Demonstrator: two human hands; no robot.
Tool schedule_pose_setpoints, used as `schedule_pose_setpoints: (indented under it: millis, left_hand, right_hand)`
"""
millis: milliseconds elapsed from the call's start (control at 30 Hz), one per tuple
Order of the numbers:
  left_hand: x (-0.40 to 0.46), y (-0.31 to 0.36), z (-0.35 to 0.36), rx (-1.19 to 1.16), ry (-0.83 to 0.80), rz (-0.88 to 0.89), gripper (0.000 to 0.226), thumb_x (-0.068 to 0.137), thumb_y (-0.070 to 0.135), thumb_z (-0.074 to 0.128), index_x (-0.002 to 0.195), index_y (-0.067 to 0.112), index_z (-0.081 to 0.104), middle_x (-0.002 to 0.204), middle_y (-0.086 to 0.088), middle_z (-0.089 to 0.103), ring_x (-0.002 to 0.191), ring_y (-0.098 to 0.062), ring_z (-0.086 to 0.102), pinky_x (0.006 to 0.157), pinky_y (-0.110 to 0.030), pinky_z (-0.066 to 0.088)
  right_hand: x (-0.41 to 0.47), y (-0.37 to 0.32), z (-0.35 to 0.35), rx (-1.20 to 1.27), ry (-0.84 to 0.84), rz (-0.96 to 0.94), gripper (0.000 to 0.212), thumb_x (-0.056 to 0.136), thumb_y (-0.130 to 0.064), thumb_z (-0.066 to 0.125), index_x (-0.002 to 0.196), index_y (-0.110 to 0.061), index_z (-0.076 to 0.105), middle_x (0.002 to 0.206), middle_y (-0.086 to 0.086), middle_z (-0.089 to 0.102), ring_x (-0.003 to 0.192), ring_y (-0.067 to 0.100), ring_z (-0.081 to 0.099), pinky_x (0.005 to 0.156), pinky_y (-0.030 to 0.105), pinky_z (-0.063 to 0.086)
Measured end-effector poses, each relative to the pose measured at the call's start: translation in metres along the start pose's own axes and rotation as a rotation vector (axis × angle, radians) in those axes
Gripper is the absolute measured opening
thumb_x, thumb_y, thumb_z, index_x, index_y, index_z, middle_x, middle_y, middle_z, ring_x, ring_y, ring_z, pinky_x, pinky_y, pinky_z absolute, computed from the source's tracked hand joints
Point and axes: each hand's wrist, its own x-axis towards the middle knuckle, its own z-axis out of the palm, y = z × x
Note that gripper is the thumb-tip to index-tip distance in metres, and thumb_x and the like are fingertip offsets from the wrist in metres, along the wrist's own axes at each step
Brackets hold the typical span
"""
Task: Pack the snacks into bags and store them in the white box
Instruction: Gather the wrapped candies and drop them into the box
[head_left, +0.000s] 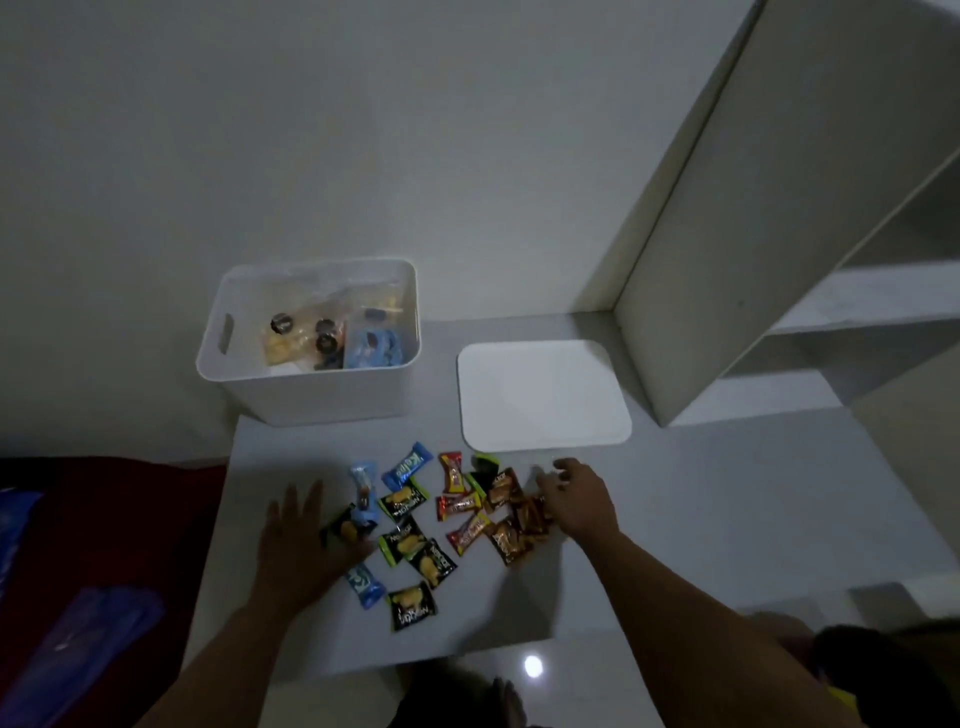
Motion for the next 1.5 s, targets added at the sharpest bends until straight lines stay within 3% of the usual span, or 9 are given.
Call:
schedule_pose_setpoints:
  millis: [100,200,400,767,933,1100,1267,1367,1500]
  left_hand:
    - [-0.022,-0.025,0.036,0.039,-0.128,-0.017,0.149,0.045,0.099,0.058,0.159,0.034,-0.012,0.169,-0.006,-0.014,0.155,-0.034,-0.009,0.122,-0.061,0.006]
    - [-0.031,-0.023,0.066,0.123,-0.118,0.142,0.151,0.043,0.101,0.056,0.161,0.030,-0.005,0.168,-0.006,-0.020,0.154,-0.035,-0.016,0.120,-0.064,-0.002]
    - [-0.032,0.005,0.092,0.196,0.040,0.392,0.155,0.042,0.105,0.051,0.162,0.015,0.009,0.169,-0.017,-0.004,0.153,-0.046,-0.007,0.115,-0.074,0.000]
    - [-0.009,0.037,0.113,0.143,0.173,0.576,0.077,0.082,0.077,0.057,0.142,0.029,0.057,0.163,-0.014,0.028,0.150,-0.040,0.026,0.114,-0.068,0.020]
    - [-0.008,0.035,0.123,0.155,0.225,0.579,0.059,0.087,0.067,0.059,0.121,0.020,0.068,0.155,-0.016,0.040,0.142,-0.040,0.038,0.113,-0.063,0.025]
    - [-0.009,0.037,0.128,0.145,0.299,0.540,0.054,0.085,0.063,0.062,0.105,0.013,0.064,0.142,-0.015,0.053,0.129,-0.039,0.049,0.107,-0.058,0.035]
    - [-0.010,0.040,0.125,0.206,0.301,0.509,0.076,0.080,0.063,0.065,0.138,0.015,0.058,0.141,-0.017,0.052,0.137,-0.043,0.042,0.110,-0.061,0.029]
    - [-0.008,0.042,0.122,0.205,0.226,0.513,0.083,0.081,0.062,0.063,0.152,0.026,0.043,0.157,-0.018,0.036,0.149,-0.042,0.026,0.116,-0.062,0.022]
    - [-0.005,0.037,0.125,0.233,0.188,0.569,0.066,0.079,0.056,0.065,0.135,0.021,0.059,0.153,-0.015,0.044,0.144,-0.039,0.036,0.114,-0.064,0.024]
  right_hand:
    - [-0.016,0.038,0.033,-0.055,-0.014,-0.072,0.102,0.076,-0.081,0.062,0.151,-0.017,0.036,0.148,0.011,0.043,0.140,0.032,0.040,0.115,0.050,0.034]
    - [-0.023,0.044,0.064,-0.169,-0.065,-0.224,0.132,0.057,-0.101,0.053,0.160,-0.030,0.009,0.168,0.000,0.010,0.158,0.025,0.004,0.124,0.054,-0.001]
    - [-0.015,0.043,0.098,-0.423,-0.144,-0.622,0.145,0.046,-0.103,0.056,0.160,-0.042,-0.010,0.168,0.009,-0.025,0.154,0.037,-0.025,0.116,0.071,-0.010]
    - [0.005,0.051,0.130,-0.452,0.092,-0.973,0.063,0.082,-0.078,0.059,0.124,-0.032,0.070,0.148,0.011,0.053,0.147,0.039,0.037,0.113,0.067,0.024]
    - [0.003,0.052,0.126,-0.447,0.125,-1.031,0.045,0.090,-0.066,0.062,0.105,-0.025,0.071,0.128,0.010,0.062,0.130,0.037,0.052,0.106,0.053,0.034]
    - [0.000,0.051,0.126,-0.404,0.078,-0.941,0.058,0.086,-0.069,0.064,0.124,-0.024,0.067,0.136,0.013,0.055,0.127,0.034,0.053,0.094,0.050,0.041]
    - [-0.001,0.043,0.121,-0.523,0.015,-0.845,0.087,0.082,-0.085,0.047,0.155,-0.038,0.039,0.166,0.015,0.025,0.154,0.039,0.021,0.114,0.056,0.023]
    - [0.003,0.048,0.123,-0.540,0.001,-0.876,0.080,0.086,-0.081,0.047,0.153,-0.038,0.043,0.163,0.011,0.035,0.151,0.037,0.029,0.116,0.062,0.022]
    - [0.006,0.055,0.125,-0.509,0.047,-0.971,0.063,0.085,-0.067,0.062,0.136,-0.030,0.061,0.141,0.006,0.056,0.133,0.032,0.051,0.106,0.053,0.034]
